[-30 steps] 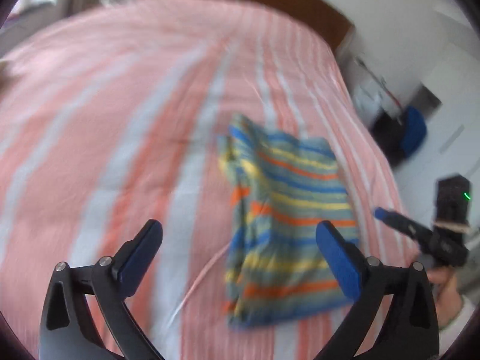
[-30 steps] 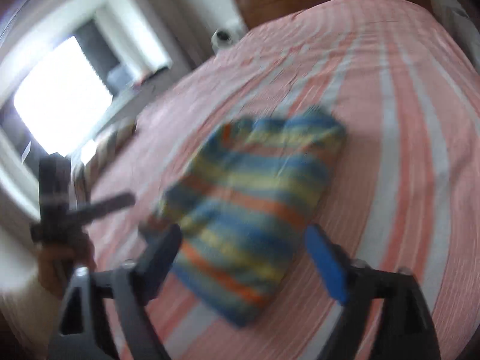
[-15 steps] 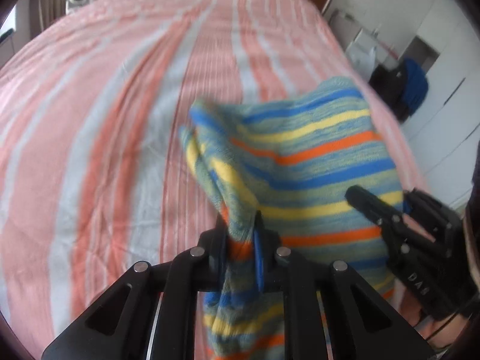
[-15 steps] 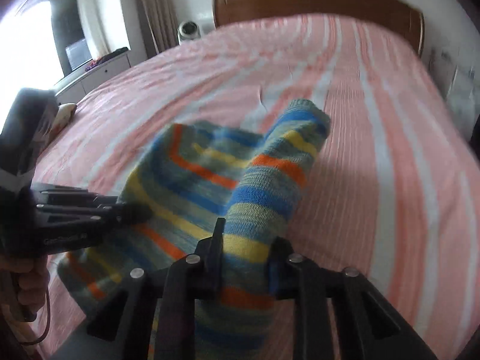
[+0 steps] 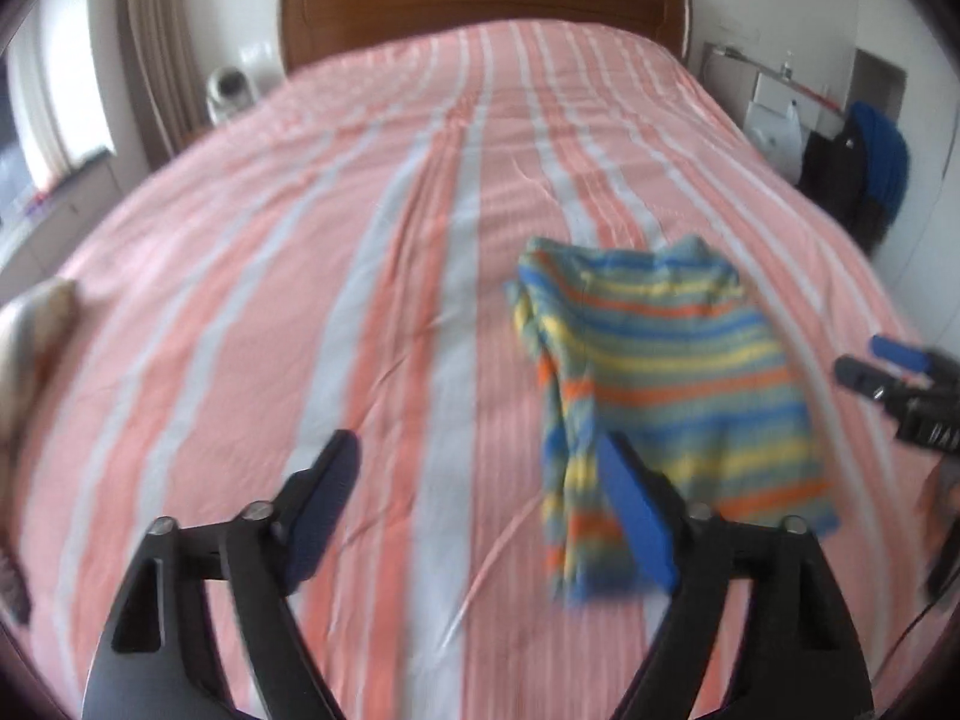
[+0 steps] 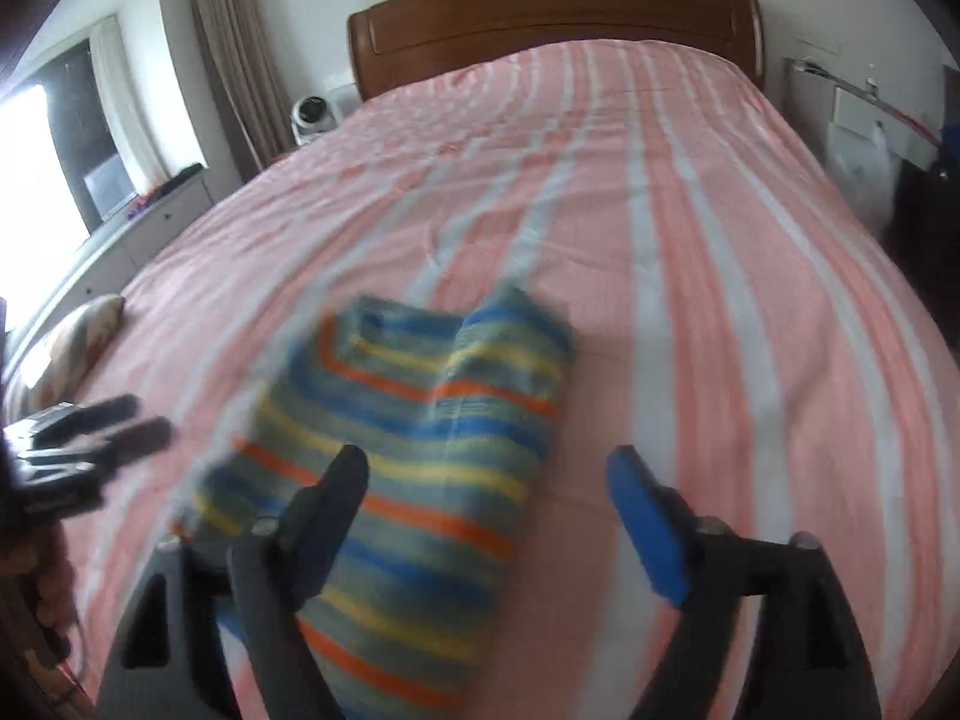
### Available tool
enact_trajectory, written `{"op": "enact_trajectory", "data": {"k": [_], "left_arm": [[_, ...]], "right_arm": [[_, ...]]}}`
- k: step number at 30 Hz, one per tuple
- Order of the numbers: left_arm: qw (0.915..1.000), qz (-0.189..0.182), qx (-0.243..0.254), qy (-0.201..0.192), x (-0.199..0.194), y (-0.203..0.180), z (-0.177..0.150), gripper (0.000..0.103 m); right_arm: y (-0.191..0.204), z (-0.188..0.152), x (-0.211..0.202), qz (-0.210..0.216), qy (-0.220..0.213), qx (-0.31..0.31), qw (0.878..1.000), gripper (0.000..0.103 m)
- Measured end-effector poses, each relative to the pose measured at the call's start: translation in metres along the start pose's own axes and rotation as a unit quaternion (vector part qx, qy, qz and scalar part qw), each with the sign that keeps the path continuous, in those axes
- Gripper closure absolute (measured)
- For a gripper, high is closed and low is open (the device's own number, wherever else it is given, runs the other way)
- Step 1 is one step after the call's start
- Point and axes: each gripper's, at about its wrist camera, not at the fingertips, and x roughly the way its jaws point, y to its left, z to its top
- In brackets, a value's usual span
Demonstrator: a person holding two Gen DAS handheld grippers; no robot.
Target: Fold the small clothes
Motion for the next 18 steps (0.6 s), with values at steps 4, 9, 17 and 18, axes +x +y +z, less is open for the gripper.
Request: {"op": "enact_trajectory", "data": {"k": [4, 9, 17, 18], "left_arm": [[0.9933, 0.065, 0.042, -0.086, -0.058, -0.024, -0.030, 0.000], [0.9879, 0.134, -0.013, -0.078, -0.089, -0.029, -0.043, 0.000], [0.9917, 0.107, -0.059, -0.040, -0.126, -0.029, -0.068, 0.000], [0.9913, 0.108, -0.061, -0.043, -0.130, -0.030, -0.071, 0.000]], "right_arm": [[-0.003, -0.024, -0.041, -0.006, -0.010, -0.023, 1.000, 0.012], [0.019, -0.053, -0.120, -0.030, -0.089, -0.073, 0.993, 0.000], [0.050, -0.095, -0.180, -0.042, -0.103, -0.081, 0.990, 0.000], [0.051, -0.098, -0.180, -0.043, -0.097, -0.078, 0.991, 0.000]]}}
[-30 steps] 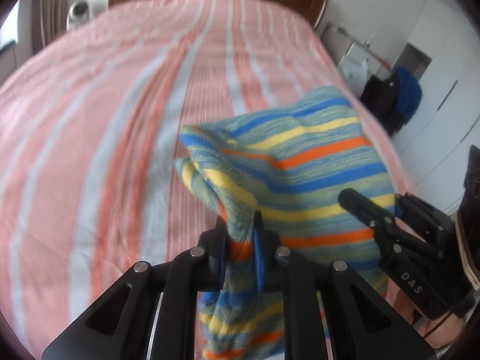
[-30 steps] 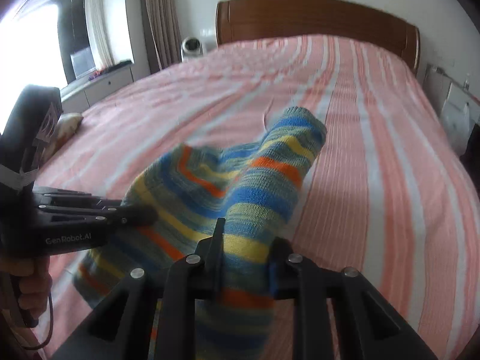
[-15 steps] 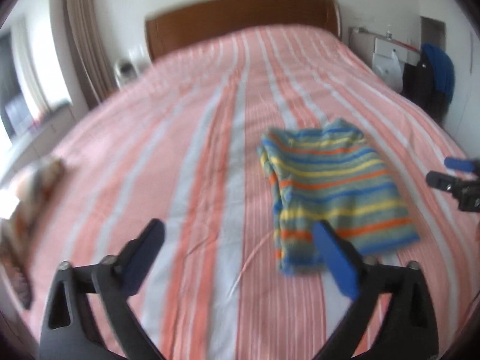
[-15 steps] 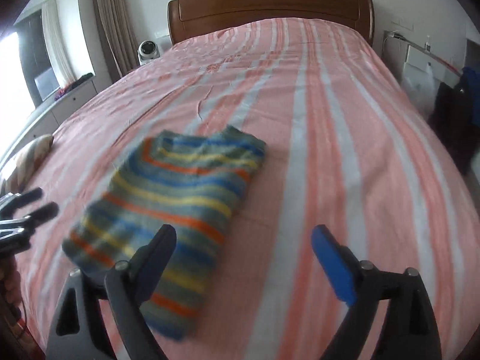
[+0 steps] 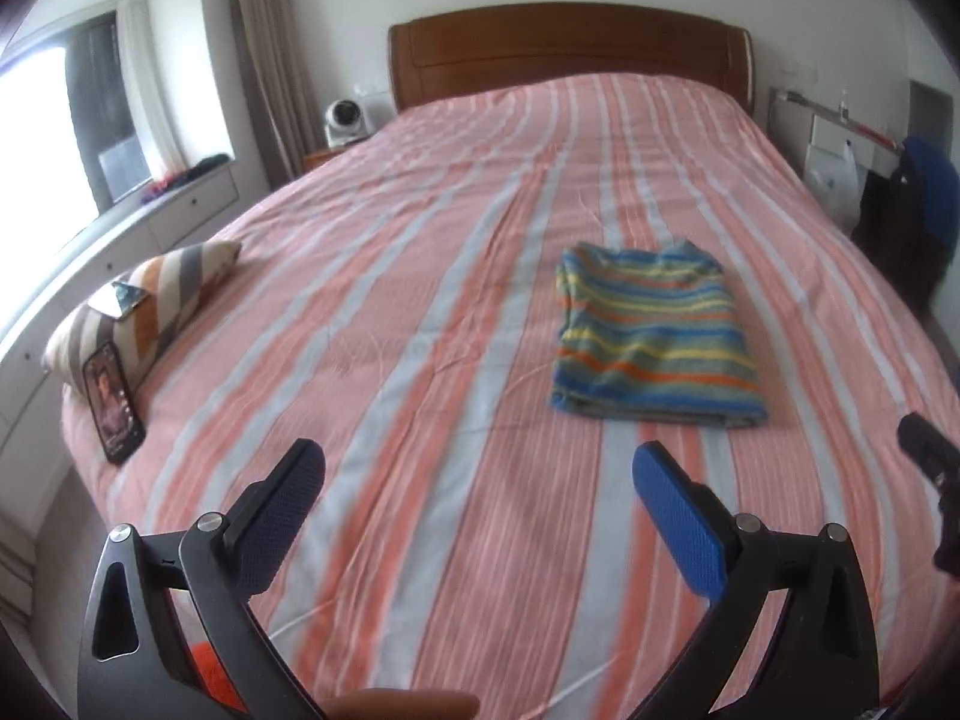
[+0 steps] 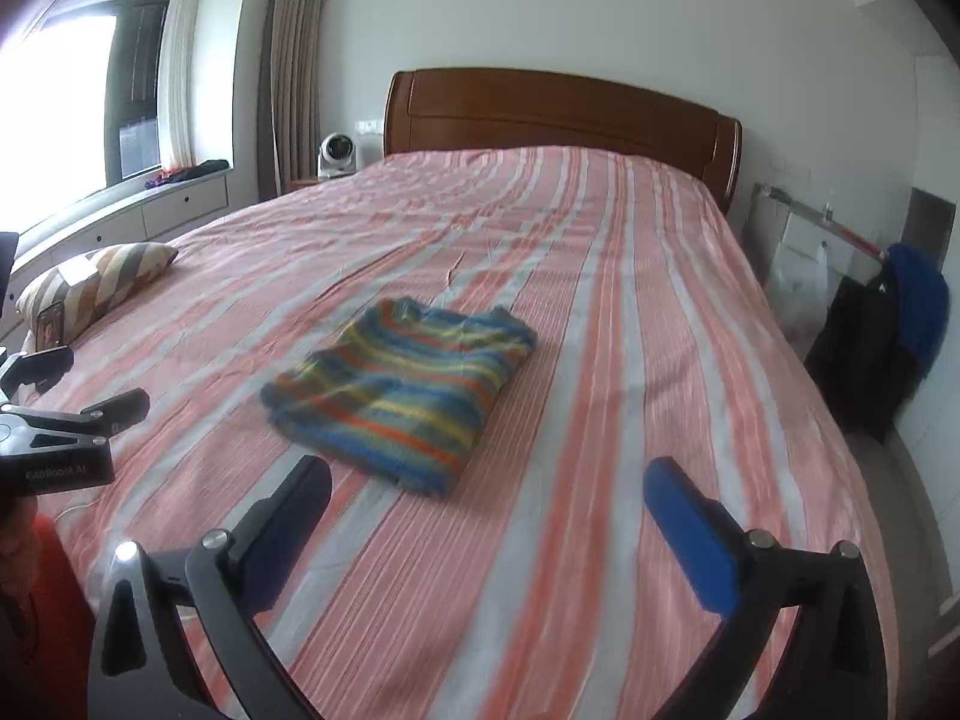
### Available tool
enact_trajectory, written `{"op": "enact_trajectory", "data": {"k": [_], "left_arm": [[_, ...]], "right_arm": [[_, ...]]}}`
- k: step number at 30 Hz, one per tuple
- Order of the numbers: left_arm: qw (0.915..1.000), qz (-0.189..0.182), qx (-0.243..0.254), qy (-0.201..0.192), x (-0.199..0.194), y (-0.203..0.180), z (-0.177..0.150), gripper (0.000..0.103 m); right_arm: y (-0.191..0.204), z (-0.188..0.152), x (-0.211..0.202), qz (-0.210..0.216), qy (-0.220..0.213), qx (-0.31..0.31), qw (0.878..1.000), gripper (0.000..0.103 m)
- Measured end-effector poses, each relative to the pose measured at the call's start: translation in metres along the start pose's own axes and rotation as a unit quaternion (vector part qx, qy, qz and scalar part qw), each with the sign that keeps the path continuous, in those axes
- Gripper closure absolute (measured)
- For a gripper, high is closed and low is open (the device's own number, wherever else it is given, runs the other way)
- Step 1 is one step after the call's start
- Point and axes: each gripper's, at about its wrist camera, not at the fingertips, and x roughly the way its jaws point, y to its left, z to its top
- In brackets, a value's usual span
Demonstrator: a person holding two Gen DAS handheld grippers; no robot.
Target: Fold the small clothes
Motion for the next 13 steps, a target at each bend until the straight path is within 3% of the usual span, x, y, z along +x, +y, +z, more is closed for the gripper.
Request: {"op": "enact_trajectory", "data": {"k": [13], "left_arm": [[0.9998, 0.000, 0.015, -0.016, -0.025, -0.011, -0.010, 0.000]], "right_arm": [[0.005, -0.010, -0.024, -0.005, 0.006, 0.007, 1.000, 0.000]]}}
